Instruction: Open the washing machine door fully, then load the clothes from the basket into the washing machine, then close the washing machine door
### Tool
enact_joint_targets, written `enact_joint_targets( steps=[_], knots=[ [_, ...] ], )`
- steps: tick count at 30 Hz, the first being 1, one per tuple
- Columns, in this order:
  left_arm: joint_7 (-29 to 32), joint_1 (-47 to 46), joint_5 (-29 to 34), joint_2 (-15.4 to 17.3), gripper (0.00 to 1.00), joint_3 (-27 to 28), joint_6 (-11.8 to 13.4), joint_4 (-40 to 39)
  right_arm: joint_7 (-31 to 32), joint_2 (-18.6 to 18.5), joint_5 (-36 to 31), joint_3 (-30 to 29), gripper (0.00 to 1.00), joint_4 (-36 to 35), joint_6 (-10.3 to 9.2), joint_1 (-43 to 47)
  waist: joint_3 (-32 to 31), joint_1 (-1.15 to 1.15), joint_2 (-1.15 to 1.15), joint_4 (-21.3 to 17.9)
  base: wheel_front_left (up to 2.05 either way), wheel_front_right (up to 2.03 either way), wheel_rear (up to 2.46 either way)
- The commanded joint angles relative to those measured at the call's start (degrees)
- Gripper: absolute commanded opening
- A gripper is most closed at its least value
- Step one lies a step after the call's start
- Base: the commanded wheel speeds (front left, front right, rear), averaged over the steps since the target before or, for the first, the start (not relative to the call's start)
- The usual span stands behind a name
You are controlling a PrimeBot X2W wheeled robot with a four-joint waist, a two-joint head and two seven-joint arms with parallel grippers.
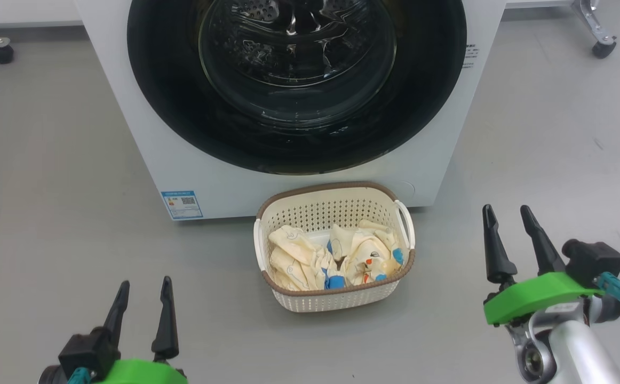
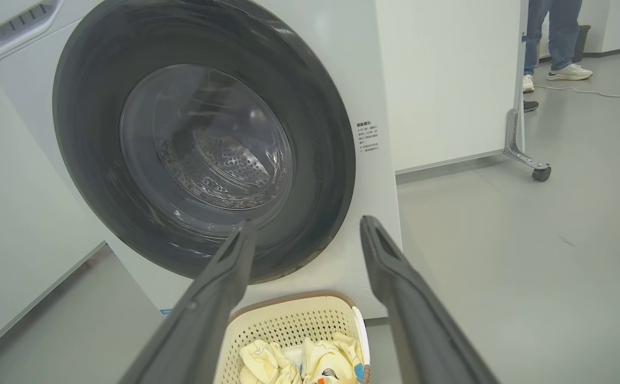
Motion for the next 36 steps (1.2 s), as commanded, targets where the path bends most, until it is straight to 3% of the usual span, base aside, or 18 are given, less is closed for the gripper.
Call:
enact_joint_targets(
  steps=[1, 11, 36],
  knots=[
    [-0.8, -3.1, -0.5, 0.9, 1.00, 1.5, -0.2, -0.9, -0.5, -1.0, -0.4, 1.4, 1.00, -0.7, -0.16, -3.3, 0.0, 0.00, 0.00, 0.0, 0.00, 0.00, 0.00],
    [-0.8, -3.5, -0.2, 0.9, 1.00, 0.9, 0.2, 2.0, -0.5, -1.0, -1.1, 1.6, 1.00, 3.6, -0.16, -4.1, -0.2, 0.00, 0.00, 0.0, 0.00, 0.00, 0.00],
    [-0.8, -3.7, 1.3, 0.9, 1.00, 0.6, 1.3, 2.4, -0.5, -1.0, -2.0, 1.8, 1.00, 3.8, -0.16, -4.3, -0.1, 0.00, 0.00, 0.2, 0.00, 0.00, 0.00]
  ],
)
